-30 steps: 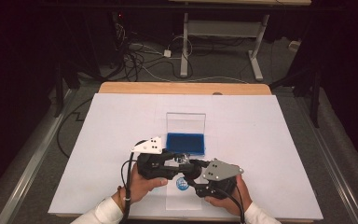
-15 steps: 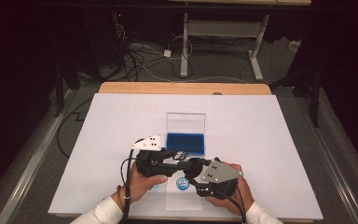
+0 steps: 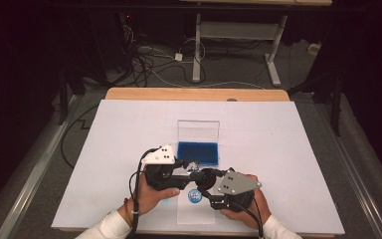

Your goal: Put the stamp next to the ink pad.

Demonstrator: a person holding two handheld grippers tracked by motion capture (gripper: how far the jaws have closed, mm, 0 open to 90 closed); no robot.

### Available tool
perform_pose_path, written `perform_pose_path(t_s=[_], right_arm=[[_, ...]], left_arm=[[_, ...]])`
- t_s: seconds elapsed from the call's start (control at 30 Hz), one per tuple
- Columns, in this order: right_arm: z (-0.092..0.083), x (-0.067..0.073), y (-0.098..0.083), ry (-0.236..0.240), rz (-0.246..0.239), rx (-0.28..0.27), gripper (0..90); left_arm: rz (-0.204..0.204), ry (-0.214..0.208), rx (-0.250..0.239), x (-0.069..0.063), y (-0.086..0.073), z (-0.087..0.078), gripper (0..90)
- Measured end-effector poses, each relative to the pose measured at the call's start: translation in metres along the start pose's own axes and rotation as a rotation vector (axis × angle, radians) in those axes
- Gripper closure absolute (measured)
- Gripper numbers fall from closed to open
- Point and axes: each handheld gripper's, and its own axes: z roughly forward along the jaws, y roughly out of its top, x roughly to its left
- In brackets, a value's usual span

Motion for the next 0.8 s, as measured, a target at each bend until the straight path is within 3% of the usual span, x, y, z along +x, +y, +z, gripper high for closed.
perform_pose_path(t_s=[0.23,0.33,0.4,0.43,0.47,0.5,0.53,0.57,0.6,0.67,0.73,0.8], right_arm=[[0.005,0.000,-0.005,0.037,0.033,0.005,39.0],[0.003,0.001,-0.006,0.032,0.024,0.003,39.1],[0.001,0.002,-0.004,0.032,0.014,0.006,39.2],[0.001,0.007,-0.003,0.048,-0.034,0.011,39.2],[0.004,0.017,-0.002,0.058,-0.091,0.031,39.2],[0.006,0.030,0.001,0.079,-0.140,0.025,39.2],[0.008,0.039,0.006,0.059,-0.169,0.022,39.2],[0.011,0.038,0.010,0.045,-0.140,0.047,39.1],[0.010,0.032,0.008,0.046,-0.112,0.027,39.1],[0.010,0.024,0.002,-0.018,-0.112,0.044,39.1],[0.010,0.021,-0.001,-0.020,-0.097,0.046,39.1],[0.008,0.015,-0.002,-0.004,-0.052,0.027,39.1]], left_arm=[[0.039,0.026,0.015,-0.005,0.000,0.003,54.4],[0.010,0.004,0.015,-0.004,0.000,0.003,54.6],[-0.034,-0.025,-0.003,0.000,0.000,0.002,54.7],[-0.065,-0.039,-0.023,0.004,0.000,0.001,54.8],[-0.051,-0.030,-0.002,0.004,0.001,0.003,54.9],[-0.008,-0.028,0.037,0.001,-0.001,0.007,55.0],[-0.003,-0.021,0.035,-0.003,-0.003,0.009,55.0],[0.005,0.001,0.037,-0.004,-0.002,0.008,54.9],[0.024,-0.006,0.042,-0.005,0.000,0.005,55.0],[0.046,0.008,0.025,-0.006,0.004,-0.002,55.0],[0.038,0.003,0.022,-0.005,0.005,-0.003,55.0],[0.056,0.007,0.037,-0.005,0.004,-0.001,55.0]])
